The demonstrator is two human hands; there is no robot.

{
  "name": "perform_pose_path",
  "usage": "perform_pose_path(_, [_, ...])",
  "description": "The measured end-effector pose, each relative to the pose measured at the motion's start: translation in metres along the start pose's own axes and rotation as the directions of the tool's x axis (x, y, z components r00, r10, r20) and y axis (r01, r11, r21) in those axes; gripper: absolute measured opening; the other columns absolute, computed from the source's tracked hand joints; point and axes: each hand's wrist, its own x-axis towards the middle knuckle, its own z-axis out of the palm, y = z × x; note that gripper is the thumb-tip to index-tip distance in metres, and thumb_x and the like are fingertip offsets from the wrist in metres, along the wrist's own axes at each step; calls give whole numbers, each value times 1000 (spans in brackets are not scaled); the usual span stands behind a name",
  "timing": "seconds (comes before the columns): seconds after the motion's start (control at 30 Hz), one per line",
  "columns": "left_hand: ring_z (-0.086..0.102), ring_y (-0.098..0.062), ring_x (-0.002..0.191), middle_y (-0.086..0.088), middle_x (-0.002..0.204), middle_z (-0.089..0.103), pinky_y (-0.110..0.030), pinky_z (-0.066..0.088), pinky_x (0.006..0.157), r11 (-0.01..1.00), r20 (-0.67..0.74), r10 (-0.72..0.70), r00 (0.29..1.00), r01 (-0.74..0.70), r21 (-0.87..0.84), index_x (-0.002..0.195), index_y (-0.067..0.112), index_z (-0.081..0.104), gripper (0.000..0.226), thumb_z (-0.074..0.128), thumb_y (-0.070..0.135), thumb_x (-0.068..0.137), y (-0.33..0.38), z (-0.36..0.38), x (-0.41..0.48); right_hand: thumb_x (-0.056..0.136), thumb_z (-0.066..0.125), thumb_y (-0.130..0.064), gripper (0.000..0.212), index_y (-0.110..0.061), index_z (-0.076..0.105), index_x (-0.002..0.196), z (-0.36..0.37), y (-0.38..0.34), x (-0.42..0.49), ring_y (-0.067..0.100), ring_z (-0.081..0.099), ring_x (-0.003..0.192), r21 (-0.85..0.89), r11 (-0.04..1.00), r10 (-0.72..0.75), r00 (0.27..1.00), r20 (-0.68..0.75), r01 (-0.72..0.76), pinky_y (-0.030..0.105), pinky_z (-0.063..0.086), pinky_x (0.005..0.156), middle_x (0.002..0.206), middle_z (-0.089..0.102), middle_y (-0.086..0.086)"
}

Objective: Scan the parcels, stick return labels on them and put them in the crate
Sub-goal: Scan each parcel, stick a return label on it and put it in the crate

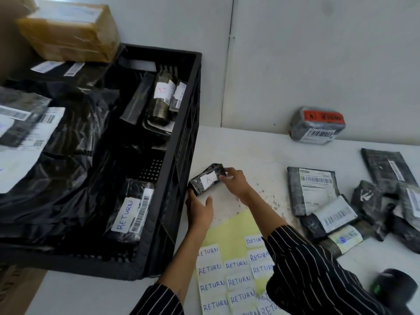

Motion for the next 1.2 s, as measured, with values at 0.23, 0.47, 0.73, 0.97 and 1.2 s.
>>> perform_pose_path(0.23, [53,-17,114,-3,124,54,-25,39,84,984,-46,96,994,-102,-149,126,13,40,36,54,23,94,0,2,-25,93,55,-15,20,-10,42,107,-26,5,-54,17,56,88,460,886,-1,993,-116,54,28,47,67,112,54,8])
perform_pose_path(0.47, [66,-17,95,4,120,53,-36,53,89,901,79,136,988,-90,-425,118,17,47,30,53,34,94,3,18,-85,86,58,7,37,-15,45,112,-83,44,-148,14,61,92,574,799,-56,973,-225,178,25,51,76,112,59,0])
perform_pose_path(0.73, [65,-19,101,-7,112,64,-38,54,87,876,250,151,956,-12,-482,115,19,53,21,54,14,94,-12,68,-160,88,63,-8,37,-28,46,115,-127,119,-253,12,58,107,542,800,-119,954,-275,256,32,52,86,118,57,-3])
perform_pose_path(0.97, [61,-32,105,-11,118,61,-44,53,88,845,429,150,891,110,-523,112,10,53,23,52,1,92,-35,113,-210,86,58,8,39,-20,47,111,-159,183,-298,17,57,111,376,850,-205,890,-407,368,32,48,93,115,57,2])
perform_pose_path(1.2, [66,-29,99,-22,113,61,-39,58,77,874,386,73,920,128,-469,120,4,47,38,63,15,88,-38,152,-236,80,69,-12,55,-22,42,127,-184,228,-322,9,48,122,-24,912,-397,866,-305,410,29,44,100,132,48,-9])
